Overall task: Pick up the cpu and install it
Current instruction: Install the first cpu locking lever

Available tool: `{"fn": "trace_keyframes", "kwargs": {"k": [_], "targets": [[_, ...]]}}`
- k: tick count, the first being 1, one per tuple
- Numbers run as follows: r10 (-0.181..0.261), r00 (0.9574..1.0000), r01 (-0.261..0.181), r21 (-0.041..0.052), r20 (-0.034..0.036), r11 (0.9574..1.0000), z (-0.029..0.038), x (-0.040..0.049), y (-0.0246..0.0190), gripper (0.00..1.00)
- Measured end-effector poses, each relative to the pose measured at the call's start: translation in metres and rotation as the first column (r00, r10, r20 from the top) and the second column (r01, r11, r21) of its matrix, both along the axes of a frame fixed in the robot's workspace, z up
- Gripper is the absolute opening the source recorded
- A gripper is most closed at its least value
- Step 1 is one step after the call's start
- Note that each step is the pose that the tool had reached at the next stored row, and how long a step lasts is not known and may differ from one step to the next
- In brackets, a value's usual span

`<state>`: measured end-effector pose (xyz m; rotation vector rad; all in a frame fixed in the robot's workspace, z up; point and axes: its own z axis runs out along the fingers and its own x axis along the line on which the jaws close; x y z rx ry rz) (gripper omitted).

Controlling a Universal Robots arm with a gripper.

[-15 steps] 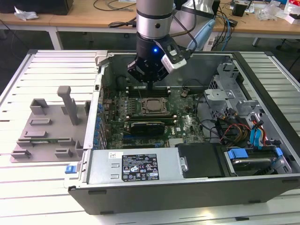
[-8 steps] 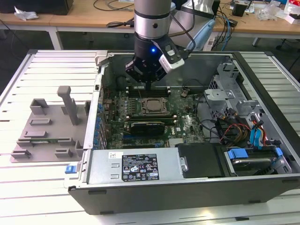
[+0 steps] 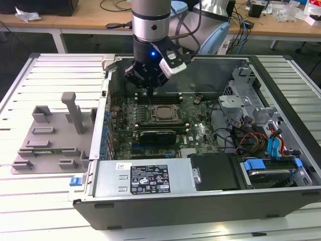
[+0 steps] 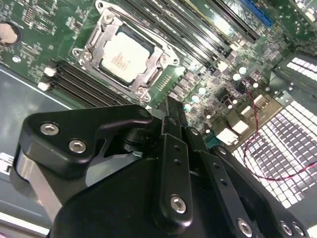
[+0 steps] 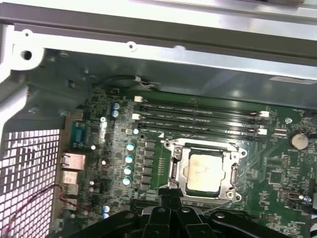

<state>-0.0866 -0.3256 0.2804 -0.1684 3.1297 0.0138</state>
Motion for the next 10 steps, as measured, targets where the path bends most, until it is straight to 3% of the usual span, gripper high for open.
{"fn": "trace_keyframes", "kwargs": {"k": [4, 5, 7, 8, 9, 10], "targets": [[0.000, 1.0000, 0.000, 0.0002, -0.0001, 1.0000, -0.0002, -0.0065, 0.0001, 0.11], [0.000, 1.0000, 0.000, 0.0063, -0.0002, 1.0000, -0.0003, -0.0075, 0.0000, 0.11], [0.000, 1.0000, 0.000, 0.0377, 0.0000, 0.9993, -0.0003, -0.0082, 0.0001, 0.11], [0.000, 1.0000, 0.000, 0.0447, 0.0000, 0.9990, -0.0004, -0.0086, 0.0000, 0.11], [0.000, 1.0000, 0.000, 0.0640, -0.0001, 0.9979, -0.0003, -0.0090, 0.0000, 0.11], [0.000, 1.0000, 0.000, 0.0773, 0.0000, 0.9970, -0.0004, -0.0093, 0.0001, 0.11]]}}
